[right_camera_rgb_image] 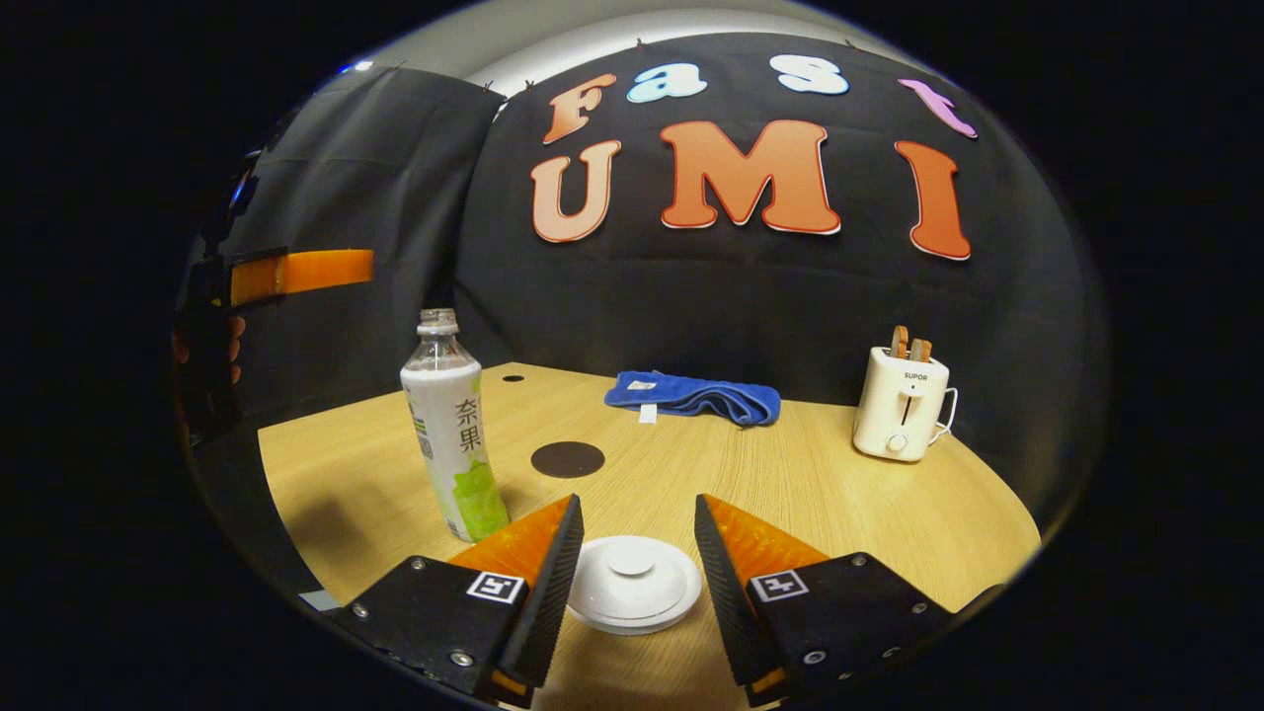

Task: Open the teacup lid with one hand, grasp the water bottle and pour water into the teacup with the other hand; after pouring, place the water bottle on the coaster and then close the teacup lid.

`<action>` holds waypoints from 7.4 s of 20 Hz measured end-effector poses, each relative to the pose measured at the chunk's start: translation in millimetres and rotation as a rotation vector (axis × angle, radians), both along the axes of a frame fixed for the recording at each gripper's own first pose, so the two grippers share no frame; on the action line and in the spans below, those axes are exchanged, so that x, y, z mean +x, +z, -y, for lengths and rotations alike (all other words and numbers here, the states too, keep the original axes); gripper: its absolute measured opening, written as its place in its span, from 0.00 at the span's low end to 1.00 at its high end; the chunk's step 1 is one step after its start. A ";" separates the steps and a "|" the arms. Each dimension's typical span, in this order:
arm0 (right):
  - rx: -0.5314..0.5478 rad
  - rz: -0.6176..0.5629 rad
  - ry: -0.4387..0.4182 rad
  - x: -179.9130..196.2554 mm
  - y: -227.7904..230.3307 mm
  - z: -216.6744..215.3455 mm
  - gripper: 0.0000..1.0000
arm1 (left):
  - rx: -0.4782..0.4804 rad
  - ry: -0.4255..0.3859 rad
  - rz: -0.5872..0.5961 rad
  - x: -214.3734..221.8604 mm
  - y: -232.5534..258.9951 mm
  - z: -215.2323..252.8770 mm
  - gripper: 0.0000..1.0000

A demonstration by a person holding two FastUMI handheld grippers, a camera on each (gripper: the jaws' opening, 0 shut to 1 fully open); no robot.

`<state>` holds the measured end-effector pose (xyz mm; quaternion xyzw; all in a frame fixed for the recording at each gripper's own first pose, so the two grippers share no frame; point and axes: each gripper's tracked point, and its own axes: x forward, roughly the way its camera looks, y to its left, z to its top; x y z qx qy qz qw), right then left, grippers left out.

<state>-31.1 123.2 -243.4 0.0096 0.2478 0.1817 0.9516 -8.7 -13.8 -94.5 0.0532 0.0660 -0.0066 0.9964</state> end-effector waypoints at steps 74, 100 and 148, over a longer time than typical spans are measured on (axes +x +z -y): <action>0.091 0.198 -0.107 8.1 92.0 60.8 0.21 | 0.449 -0.272 -0.158 22.4 -147.1 79.3 0.59; 0.094 0.196 -0.165 -3.9 83.3 97.6 0.21 | 1.269 -0.559 -0.044 23.9 -161.6 118.1 0.64; 0.104 0.180 -0.205 -17.0 73.2 118.8 0.21 | 1.718 -0.628 0.220 42.6 -143.9 148.5 0.61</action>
